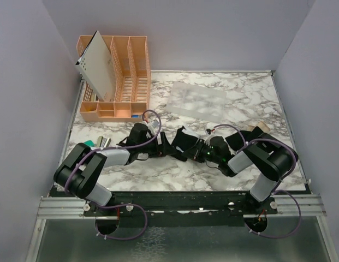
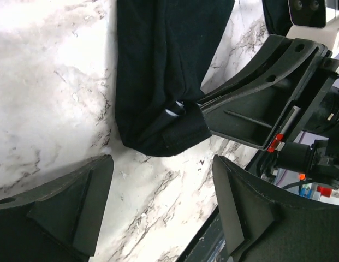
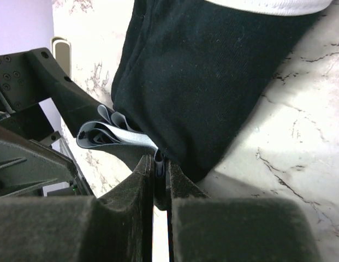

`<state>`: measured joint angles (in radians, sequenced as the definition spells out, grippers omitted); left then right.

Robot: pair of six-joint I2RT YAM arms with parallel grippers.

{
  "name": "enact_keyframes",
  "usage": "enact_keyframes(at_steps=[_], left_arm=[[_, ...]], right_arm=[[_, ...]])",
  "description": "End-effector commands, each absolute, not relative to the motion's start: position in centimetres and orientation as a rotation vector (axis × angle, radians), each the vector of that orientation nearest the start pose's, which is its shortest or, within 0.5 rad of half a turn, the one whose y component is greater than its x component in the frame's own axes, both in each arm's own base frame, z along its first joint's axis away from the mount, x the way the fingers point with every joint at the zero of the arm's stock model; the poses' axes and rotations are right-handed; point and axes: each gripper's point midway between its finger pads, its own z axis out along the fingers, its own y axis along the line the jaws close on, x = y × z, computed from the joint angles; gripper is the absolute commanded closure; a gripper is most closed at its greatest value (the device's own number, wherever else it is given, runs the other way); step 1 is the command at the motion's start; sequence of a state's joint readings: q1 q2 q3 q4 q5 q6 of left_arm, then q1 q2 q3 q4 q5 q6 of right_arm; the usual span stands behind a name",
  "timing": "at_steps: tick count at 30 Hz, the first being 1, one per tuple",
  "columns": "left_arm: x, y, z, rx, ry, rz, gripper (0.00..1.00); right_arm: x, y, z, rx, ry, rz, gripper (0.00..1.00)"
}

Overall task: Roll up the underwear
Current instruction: Roll the underwear to the center of the board.

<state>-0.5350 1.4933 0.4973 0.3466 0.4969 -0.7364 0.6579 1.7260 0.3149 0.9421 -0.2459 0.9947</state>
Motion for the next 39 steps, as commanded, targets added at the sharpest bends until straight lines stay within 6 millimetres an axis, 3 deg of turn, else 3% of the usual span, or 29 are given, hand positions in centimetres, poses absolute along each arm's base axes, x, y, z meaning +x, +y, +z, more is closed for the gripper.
enact_keyframes(at_steps=[1, 6, 14, 18, 22, 25, 30, 39], left_arm=[[23.2, -26.0, 2.8, 0.121, 2.469, -1.161, 0.22], [23.9, -26.5, 2.6, 0.146, 2.453, -1.207, 0.31], [24.5, -26.0, 0.3, 0.099, 2.492, -1.202, 0.51], [25.1, -25.7, -0.2, 0.032, 2.500, -1.162, 0.60], [25.1, -25.5, -0.6, -0.001, 2.512, -1.144, 0.63], [25.0, -25.2, -1.0, -0.041, 2.527, -1.124, 0.67], [24.9, -25.2, -1.1, -0.045, 2.532, -1.127, 0.67], [24.9, -26.2, -0.1, 0.002, 2.526, -1.203, 0.67]], right_arm=[[18.3, 23.5, -6.5, 0.253, 2.654, 0.967, 1.00], [18.4, 23.2, -6.8, 0.275, 2.674, 0.979, 1.00], [18.5, 23.6, -6.6, 0.256, 2.678, 1.025, 0.99], [18.9, 23.7, -6.1, 0.210, 2.660, 1.016, 0.94], [19.6, 23.7, -5.2, 0.148, 2.631, 0.997, 0.83], [20.1, 24.1, -3.8, 0.096, 2.578, 1.022, 0.69], [20.8, 24.7, -1.1, -0.042, 2.462, 1.071, 0.62], [22.4, 24.1, 3.3, -0.326, 2.246, 0.957, 0.48]])
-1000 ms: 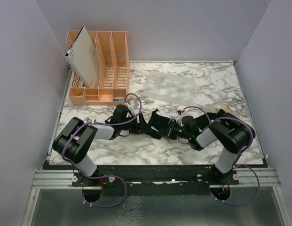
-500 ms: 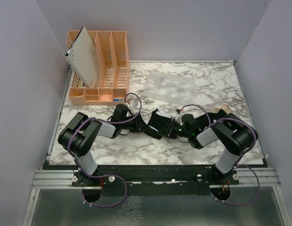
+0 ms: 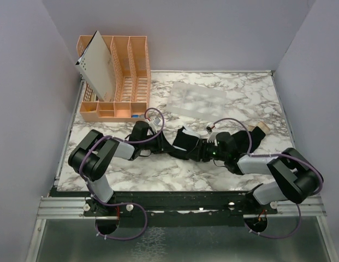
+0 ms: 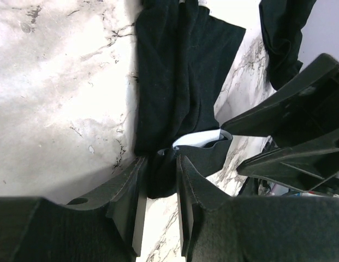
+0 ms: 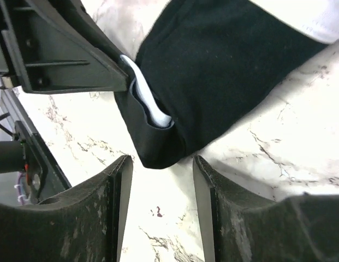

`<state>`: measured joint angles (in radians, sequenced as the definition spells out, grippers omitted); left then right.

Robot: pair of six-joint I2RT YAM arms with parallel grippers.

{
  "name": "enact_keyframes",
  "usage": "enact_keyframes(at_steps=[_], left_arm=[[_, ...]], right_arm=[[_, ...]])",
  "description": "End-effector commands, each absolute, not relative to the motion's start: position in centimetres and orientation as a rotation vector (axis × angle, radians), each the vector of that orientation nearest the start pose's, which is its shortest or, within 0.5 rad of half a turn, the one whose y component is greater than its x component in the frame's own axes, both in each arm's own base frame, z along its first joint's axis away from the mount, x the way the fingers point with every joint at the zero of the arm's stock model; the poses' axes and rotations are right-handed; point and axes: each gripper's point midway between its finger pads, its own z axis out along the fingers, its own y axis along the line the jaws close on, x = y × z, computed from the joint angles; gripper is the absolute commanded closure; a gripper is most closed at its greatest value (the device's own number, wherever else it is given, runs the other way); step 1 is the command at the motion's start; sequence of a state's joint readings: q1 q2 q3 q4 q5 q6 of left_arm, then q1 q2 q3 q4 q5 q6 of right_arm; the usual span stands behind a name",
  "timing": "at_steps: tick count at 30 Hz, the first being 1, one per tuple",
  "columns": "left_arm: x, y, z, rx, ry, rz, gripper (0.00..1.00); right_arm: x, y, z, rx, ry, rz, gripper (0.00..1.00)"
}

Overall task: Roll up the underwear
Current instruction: Roll the underwear to the center of the board.

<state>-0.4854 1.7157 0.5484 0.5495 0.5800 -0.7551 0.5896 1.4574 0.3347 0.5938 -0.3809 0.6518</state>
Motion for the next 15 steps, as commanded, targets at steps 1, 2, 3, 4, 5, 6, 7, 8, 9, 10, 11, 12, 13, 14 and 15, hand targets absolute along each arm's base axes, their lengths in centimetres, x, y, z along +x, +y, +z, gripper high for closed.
enact_keyframes(at_steps=[1, 2, 3, 4, 5, 6, 7, 8, 9, 10, 11, 12, 13, 14, 15], left_arm=[[25.0, -26.3, 0.0, 0.007, 2.525, -1.207, 0.67], [25.0, -26.4, 0.1, 0.010, 2.526, -1.211, 0.67], [24.9, -26.4, 0.1, 0.011, 2.533, -1.214, 0.67], [24.9, -26.5, 0.2, 0.014, 2.539, -1.219, 0.67], [24.8, -26.6, 0.2, 0.017, 2.544, -1.226, 0.67], [24.8, -26.7, 0.3, 0.017, 2.548, -1.231, 0.67], [24.8, -26.8, 0.4, 0.018, 2.553, -1.234, 0.67], [24.8, -26.8, 0.5, 0.018, 2.561, -1.234, 0.67], [24.9, -26.8, 0.5, 0.016, 2.572, -1.229, 0.67], [24.8, -26.8, 0.4, 0.015, 2.588, -1.219, 0.67], [24.9, -26.7, 0.3, 0.010, 2.609, -1.203, 0.67], [25.0, -26.4, 0.0, 0.002, 2.633, -1.166, 0.67], [25.1, -26.3, -0.2, 0.003, 2.658, -1.140, 0.67], [25.1, -26.1, -0.3, 0.007, 2.680, -1.121, 0.67], [25.1, -26.0, -0.4, 0.010, 2.697, -1.104, 0.67]], right_arm=[[22.6, 23.8, 3.6, -0.351, 2.225, 0.924, 0.47], [22.9, 23.3, 3.8, -0.376, 2.198, 0.881, 0.47], [23.2, 23.0, 4.4, -0.408, 2.153, 0.848, 0.47], [23.4, 22.7, 5.2, -0.456, 2.084, 0.822, 0.46], [23.6, 22.6, 6.2, -0.502, 2.002, 0.805, 0.46], [23.5, 22.7, 7.4, -0.560, 1.904, 0.802, 0.46], [23.3, 22.9, 8.6, -0.640, 1.800, 0.783, 0.45], [23.2, 23.2, 9.5, -0.709, 1.726, 0.753, 0.42], [23.2, 23.5, 10.3, -0.782, 1.667, 0.710, 0.41], [23.1, 24.0, 10.7, -0.870, 1.622, 0.669, 0.41], [23.1, 24.5, 10.8, -0.959, 1.589, 0.629, 0.41], [23.0, 25.0, 10.6, -1.035, 1.571, 0.586, 0.41], [22.8, 25.7, 10.5, -1.084, 1.539, 0.573, 0.41], [22.3, 26.5, 10.3, -1.154, 1.493, 0.558, 0.42], [21.8, 27.3, 9.9, -1.217, 1.450, 0.523, 0.42]])
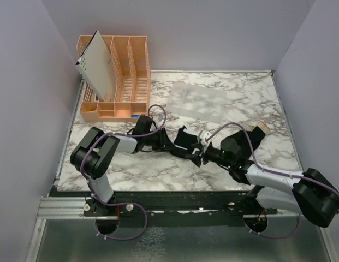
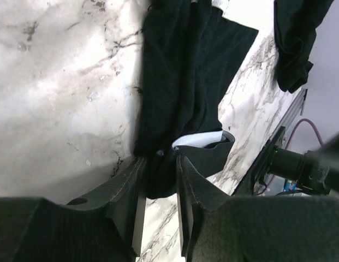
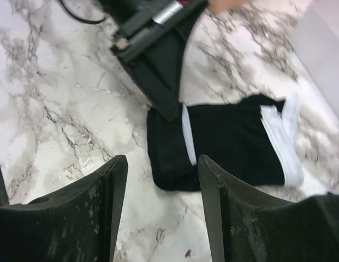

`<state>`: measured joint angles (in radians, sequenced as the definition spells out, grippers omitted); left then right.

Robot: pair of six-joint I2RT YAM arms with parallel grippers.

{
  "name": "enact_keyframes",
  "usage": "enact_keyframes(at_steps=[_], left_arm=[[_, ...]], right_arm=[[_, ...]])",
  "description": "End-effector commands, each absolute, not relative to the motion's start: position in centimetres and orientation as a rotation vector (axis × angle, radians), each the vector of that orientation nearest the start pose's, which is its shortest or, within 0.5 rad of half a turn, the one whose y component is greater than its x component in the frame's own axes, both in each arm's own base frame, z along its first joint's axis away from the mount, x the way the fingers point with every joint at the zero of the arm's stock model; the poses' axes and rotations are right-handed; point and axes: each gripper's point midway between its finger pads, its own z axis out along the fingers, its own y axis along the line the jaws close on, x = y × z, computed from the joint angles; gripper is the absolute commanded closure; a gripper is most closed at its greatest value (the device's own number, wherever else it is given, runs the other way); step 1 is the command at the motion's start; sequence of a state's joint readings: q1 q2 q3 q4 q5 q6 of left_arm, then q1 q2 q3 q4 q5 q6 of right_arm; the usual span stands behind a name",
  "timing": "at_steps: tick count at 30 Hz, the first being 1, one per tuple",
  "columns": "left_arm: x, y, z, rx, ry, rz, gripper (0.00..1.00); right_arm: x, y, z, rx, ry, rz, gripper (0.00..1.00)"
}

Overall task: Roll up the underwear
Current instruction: Roll the underwear to the center of the board.

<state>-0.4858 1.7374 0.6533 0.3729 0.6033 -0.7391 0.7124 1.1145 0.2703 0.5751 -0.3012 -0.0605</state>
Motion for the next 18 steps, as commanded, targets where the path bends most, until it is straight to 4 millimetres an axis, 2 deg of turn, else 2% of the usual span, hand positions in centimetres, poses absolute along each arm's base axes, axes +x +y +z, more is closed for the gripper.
enact_keyframes(at_steps=[1, 4, 6, 14, 18], left_arm=[[25.2, -26.0, -0.3, 0.015, 2.709, -1.089, 0.67], [25.3, -26.1, 0.0, 0.029, 2.726, -1.088, 0.67], [25.3, -26.3, 0.1, 0.040, 2.731, -1.106, 0.67], [25.3, -26.4, 0.2, 0.084, 2.746, -1.106, 0.67], [24.9, -26.3, 0.0, 0.080, 2.768, -1.105, 0.67]], right_arm=[[21.3, 28.2, 9.7, -1.283, 1.400, 0.468, 0.42], [21.1, 29.5, 8.1, -1.453, 1.333, 0.291, 0.44], [20.9, 30.0, 7.0, -1.529, 1.301, 0.256, 0.45], [21.7, 29.8, 5.7, -1.610, 1.223, 0.115, 0.45], [22.1, 29.4, 4.4, -1.627, 1.262, 0.080, 0.46]])
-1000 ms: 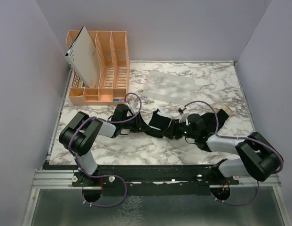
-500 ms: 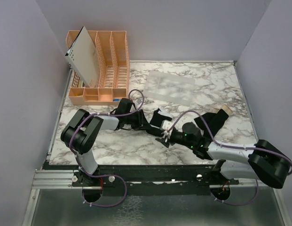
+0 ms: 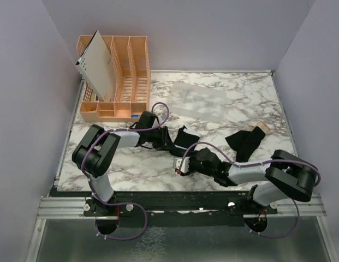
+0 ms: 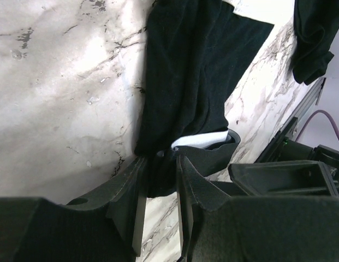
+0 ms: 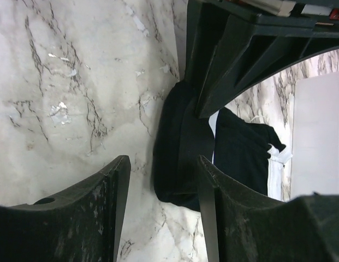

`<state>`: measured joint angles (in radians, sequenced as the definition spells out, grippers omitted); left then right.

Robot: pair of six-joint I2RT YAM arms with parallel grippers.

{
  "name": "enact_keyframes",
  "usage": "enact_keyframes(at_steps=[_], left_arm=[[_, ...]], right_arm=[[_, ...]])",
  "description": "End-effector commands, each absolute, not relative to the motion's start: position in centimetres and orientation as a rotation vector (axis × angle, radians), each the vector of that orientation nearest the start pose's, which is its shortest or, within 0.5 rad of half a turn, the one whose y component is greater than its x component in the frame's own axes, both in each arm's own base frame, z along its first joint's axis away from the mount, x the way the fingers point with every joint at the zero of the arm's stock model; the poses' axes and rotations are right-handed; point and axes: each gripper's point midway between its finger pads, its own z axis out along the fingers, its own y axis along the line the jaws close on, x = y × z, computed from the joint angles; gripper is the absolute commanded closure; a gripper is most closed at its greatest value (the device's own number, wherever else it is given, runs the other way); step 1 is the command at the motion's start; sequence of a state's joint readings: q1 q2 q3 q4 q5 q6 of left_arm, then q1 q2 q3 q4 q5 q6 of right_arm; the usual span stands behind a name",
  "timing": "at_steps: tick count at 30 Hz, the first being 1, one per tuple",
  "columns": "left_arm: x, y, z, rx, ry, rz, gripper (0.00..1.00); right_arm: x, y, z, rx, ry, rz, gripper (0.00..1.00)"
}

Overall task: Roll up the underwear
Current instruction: Roll the underwear to the center of the board.

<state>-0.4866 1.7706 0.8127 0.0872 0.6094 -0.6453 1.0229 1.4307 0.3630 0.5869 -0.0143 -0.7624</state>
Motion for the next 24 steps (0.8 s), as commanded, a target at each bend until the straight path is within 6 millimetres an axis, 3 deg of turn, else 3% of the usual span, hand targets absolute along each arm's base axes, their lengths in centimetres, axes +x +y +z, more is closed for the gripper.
enact_keyframes(at_steps=[1, 13, 16, 19, 24], left_arm=[[24.9, -26.3, 0.1, 0.082, 2.768, -1.106, 0.67], [25.0, -26.5, 0.3, 0.121, 2.773, -1.114, 0.67], [24.9, -26.5, 0.3, 0.123, 2.777, -1.116, 0.67], [24.9, -26.5, 0.3, 0.123, 2.776, -1.121, 0.67], [25.2, -26.0, 0.8, 0.076, 2.760, -1.110, 0.65]], right_arm=[[22.3, 29.1, 4.0, -1.636, 1.271, 0.057, 0.46], [24.4, 27.4, 2.0, -1.629, 1.332, -0.132, 0.53], [24.6, 27.2, 1.9, -1.622, 1.338, -0.148, 0.63], [24.4, 27.4, 1.5, -1.642, 1.352, -0.132, 0.80], [24.4, 28.4, 2.0, -1.621, 1.394, -0.074, 0.92]])
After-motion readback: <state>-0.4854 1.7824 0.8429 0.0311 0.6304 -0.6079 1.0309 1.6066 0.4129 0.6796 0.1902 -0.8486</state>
